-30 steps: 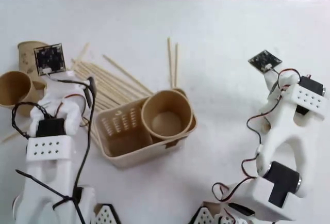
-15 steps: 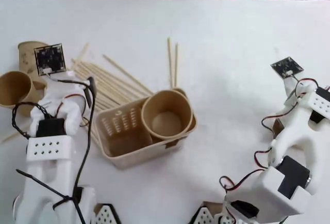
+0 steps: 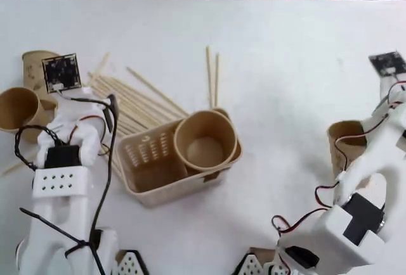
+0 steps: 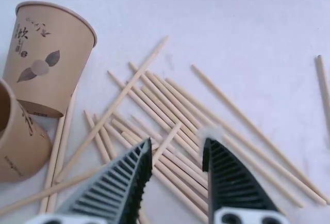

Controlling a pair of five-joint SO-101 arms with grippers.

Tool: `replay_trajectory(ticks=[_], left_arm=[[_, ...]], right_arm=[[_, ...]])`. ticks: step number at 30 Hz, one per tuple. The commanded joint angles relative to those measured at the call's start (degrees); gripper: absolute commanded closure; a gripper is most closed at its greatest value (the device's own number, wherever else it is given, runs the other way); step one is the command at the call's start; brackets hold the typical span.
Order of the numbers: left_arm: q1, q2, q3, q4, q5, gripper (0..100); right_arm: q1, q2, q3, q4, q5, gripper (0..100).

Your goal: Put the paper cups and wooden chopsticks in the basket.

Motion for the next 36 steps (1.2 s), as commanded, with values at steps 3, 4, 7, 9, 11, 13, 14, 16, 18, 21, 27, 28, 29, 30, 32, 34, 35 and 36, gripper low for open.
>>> replay_trajectory(ticks=[3,4,7,9,11,13,14,16,18,21,27,28,29,30,32,34,35,36], left_arm=[[0.57,-0.04,-0.35,-1.05,-0.53,83],[0.57,-0.04,-0.35,-1.14,-0.53,83],[0.57,-0.04,-0.35,-1.14,-0.53,82],[0.57,-0.04,-0.35,-1.14,-0.53,82],[0.57,-0.04,-0.35,-1.14,-0.53,82],[0.48,-0.04,-0.35,-1.23,-0.53,82],[0.48,-0.04,-0.35,-1.23,-0.53,82],[0.48,-0.04,-0.35,-1.23,-0.53,82],[0.48,-0.04,-0.35,-1.23,-0.53,82],[0.48,-0.04,-0.35,-1.23,-0.53,82],[0.48,-0.04,-0.35,-1.23,-0.53,82],[0.48,-0.04,-0.35,-1.23,-0.53,82],[0.48,-0.04,-0.35,-1.23,-0.53,82],[0.48,-0.04,-0.35,-1.23,-0.53,82],[0.48,-0.04,-0.35,-1.23,-0.53,82],[0.48,-0.04,-0.35,-1.23,-0.53,82],[0.48,-0.04,-0.35,-1.23,-0.53,82],[0.48,-0.04,-0.35,-1.23,-0.53,82]], right_arm=[[-7.25,-12.97,-10.90,10.59,-9.67,98.1],[-9.01,-16.04,-11.52,11.82,-11.43,98.1],[-14.29,-25.98,-12.84,14.73,-16.79,98.1],[-17.54,-33.01,-14.07,16.04,-21.01,98.1],[-20.79,-39.78,-15.21,16.57,-26.20,98.1],[-25.36,-46.11,-16.00,16.22,-31.30,98.1],[-28.35,-48.92,-16.26,16.13,-33.49,98.1],[-35.74,-53.85,-17.14,15.96,-36.92,98.1],[-43.38,-57.98,-17.32,16.13,-39.38,98.2],[-53.49,-61.67,-17.05,18.68,-41.05,98.2],[-64.40,-61.76,-11.52,20.97,-43.96,98.2],[-64.84,-61.76,-10.02,20.97,-43.69,98.2],[-65.10,-61.76,-8.53,20.79,-43.60,98.2],[-64.92,-61.76,-7.03,20.09,-43.60,98.2],[-64.84,-61.76,-3.78,18.51,-43.60,98.2],[-64.92,-61.76,-0.88,16.13,-43.60,98.2],[-65.01,-61.76,0.62,15.16,-43.60,98.2],[-64.92,-61.76,2.20,14.02,-43.60,98.2]])
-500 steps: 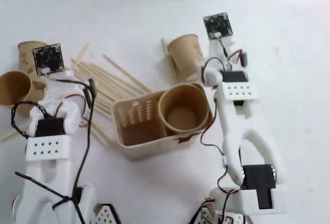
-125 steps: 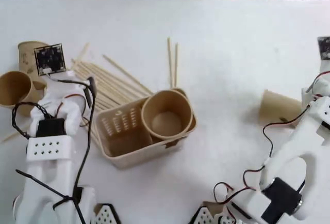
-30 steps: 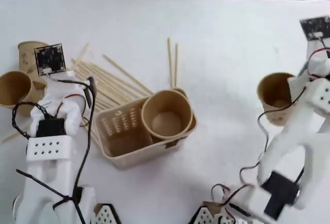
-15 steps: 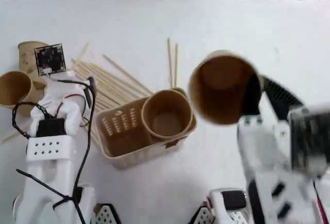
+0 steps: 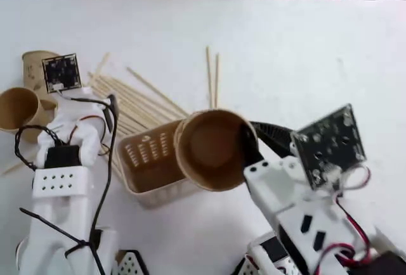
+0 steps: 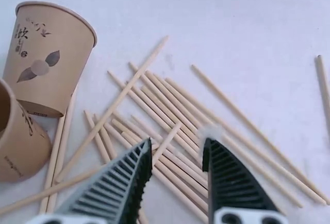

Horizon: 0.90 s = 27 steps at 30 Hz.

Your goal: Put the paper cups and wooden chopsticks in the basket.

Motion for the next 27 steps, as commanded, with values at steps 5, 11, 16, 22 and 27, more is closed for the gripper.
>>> replay_trajectory(ticks=[5,11,16,22,27], left_arm=[[0.48,-0.04,-0.35,-1.23,-0.53,82],[0.48,-0.04,-0.35,-1.23,-0.53,82],[0.40,-0.04,-0.35,-1.23,-0.53,82],[0.40,-0.04,-0.35,-1.23,-0.53,82],[0.40,-0.04,-0.35,-1.23,-0.53,82]], right_arm=[[-0.57,0.04,9.32,-8.84,-0.18,98.1],[-0.48,0.04,15.56,-14.37,-0.18,96.7],[-0.40,0.04,21.54,-14.29,1.58,79.9],[0.92,0.13,25.14,-14.64,8.79,73.6],[5.41,6.46,24.88,-14.64,12.40,73.6]])
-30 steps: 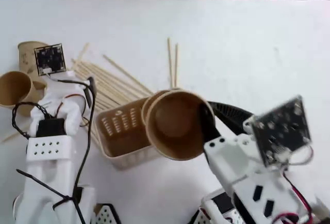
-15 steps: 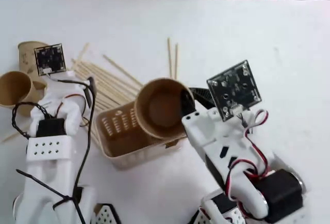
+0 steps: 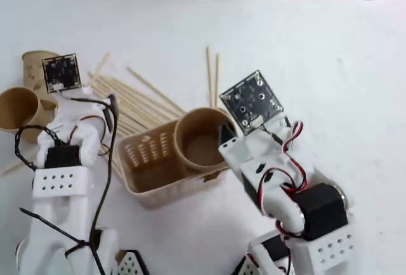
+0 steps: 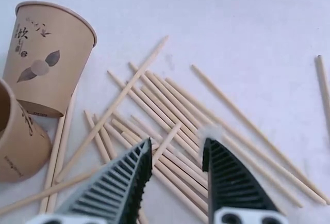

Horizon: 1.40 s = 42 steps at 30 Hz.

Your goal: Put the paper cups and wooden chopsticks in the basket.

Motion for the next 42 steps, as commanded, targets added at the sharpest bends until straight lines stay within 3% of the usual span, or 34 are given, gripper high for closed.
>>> replay_trajectory(ticks=[1,15,20,24,34,42], left_arm=[[0.40,-0.04,-0.35,-1.23,-0.53,82],[0.40,-0.04,-0.35,-1.23,-0.53,82],[0.40,-0.04,-0.35,-1.23,-0.53,82],[0.40,-0.04,-0.35,-1.23,-0.53,82],[0.40,-0.04,-0.35,-1.23,-0.53,83],[0.40,-0.04,-0.35,-1.05,-0.53,83]], right_arm=[[3.38,6.64,-0.88,-1.19,3.52,73.5],[6.11,28.00,-7.56,-1.10,7.30,74.9],[6.37,29.58,-7.56,-1.01,7.38,99.7],[8.31,29.41,-8.18,-0.04,7.38,98.2],[24.92,29.85,-21.01,5.85,9.32,98.1],[29.85,32.75,-21.98,6.02,9.41,98.1]])
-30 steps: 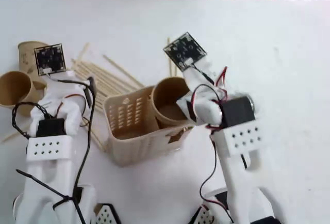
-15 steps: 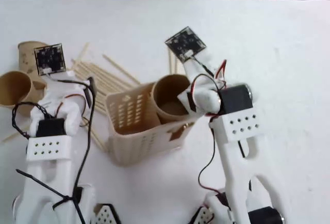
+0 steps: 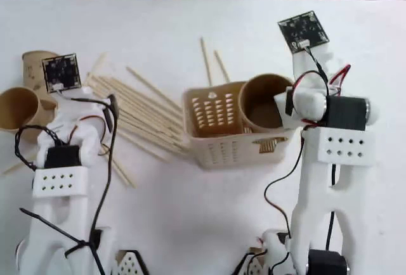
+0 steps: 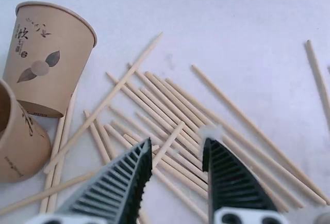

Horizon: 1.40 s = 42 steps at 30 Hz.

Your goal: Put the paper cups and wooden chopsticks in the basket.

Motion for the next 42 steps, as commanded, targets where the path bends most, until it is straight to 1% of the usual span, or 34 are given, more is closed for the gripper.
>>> replay_trajectory(ticks=[1,7,13,15,19,21,23,26,32,35,37,38,40,42], left_arm=[[0.40,-0.04,-0.35,-1.05,-0.53,83],[0.40,-0.04,-0.35,-1.14,-0.53,83],[0.40,-0.04,-0.35,-1.14,-0.53,83],[0.40,-0.04,-0.35,-1.23,-0.53,83],[0.40,-0.04,-0.35,-1.23,-0.53,83],[0.40,-0.04,-0.35,-1.23,-0.53,82],[0.40,-0.04,-0.35,-1.23,-0.53,82],[0.40,-0.04,-0.35,-1.23,-0.53,82],[0.40,-0.04,-0.35,-1.23,-0.53,82],[0.40,-0.04,-0.35,-1.05,-0.53,83],[0.31,-0.04,-0.53,-0.88,-0.62,83],[-0.04,-0.31,-0.70,-0.79,-0.70,83],[-3.74,-0.48,-2.99,1.14,-2.81,83],[-10.15,0.04,-9.58,7.12,-5.98,83]], right_arm=[[1.98,2.51,-3.25,0.40,0.53,98.1],[7.25,9.45,-3.34,-2.15,0.44,98.1],[7.87,9.45,-3.34,-1.89,0.44,97.1],[7.78,9.45,-3.34,-0.84,0.44,92.1],[7.52,7.87,-4.31,1.27,0.44,78.6],[7.52,5.32,-6.24,2.42,0.44,74.1],[7.43,1.89,-8.70,4.18,0.35,72.0],[6.55,-4.35,-11.96,7.43,0.35,71.8],[0.84,-12.70,-11.96,10.86,0.35,71.8],[0.75,-12.88,-10.29,10.86,0.44,71.8],[2.42,-13.67,-8.35,11.03,0.53,71.8],[3.82,-14.64,-7.56,11.12,0.44,71.8],[5.93,-18.86,-5.36,11.21,0.62,71.9],[7.78,-25.80,-0.35,11.03,0.97,72.1]])
